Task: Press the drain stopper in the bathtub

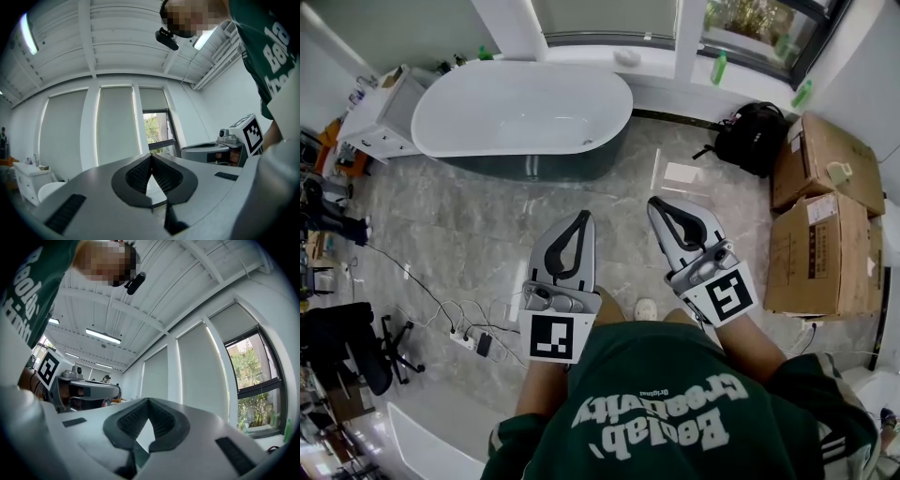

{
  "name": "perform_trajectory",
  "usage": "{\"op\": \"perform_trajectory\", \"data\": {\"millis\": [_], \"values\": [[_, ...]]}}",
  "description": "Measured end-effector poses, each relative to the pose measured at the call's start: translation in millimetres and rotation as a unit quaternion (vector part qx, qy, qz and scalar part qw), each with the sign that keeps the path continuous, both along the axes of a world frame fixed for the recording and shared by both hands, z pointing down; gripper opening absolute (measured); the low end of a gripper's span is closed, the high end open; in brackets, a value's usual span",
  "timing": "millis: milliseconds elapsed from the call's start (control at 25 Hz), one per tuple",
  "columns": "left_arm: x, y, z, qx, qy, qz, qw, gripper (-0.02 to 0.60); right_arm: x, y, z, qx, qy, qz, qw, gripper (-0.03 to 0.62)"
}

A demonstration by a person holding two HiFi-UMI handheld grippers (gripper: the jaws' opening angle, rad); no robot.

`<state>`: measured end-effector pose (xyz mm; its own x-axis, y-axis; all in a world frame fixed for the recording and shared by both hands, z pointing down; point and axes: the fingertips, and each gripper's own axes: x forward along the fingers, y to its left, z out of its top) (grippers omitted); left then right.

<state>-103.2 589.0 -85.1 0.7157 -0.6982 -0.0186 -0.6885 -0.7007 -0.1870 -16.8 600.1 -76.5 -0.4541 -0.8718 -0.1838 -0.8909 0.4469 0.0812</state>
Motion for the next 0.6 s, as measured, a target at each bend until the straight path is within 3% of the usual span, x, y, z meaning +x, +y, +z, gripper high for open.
{"op": "perform_trajectory", "data": {"millis": [320,600], "values": [[-3.4,-30.7,9.0,0.006,-0.013,-0.013,0.9998,0.009,8.1,-26.5,12.0,-0.013,0.005,0.002,1.0,0.012],[7.4,-101.4,30.2,0.001,-0.013,-0.004,0.9999,0.009,19.5,-90.2,35.2,-0.025,0.028,0.009,0.999,0.012]]}}
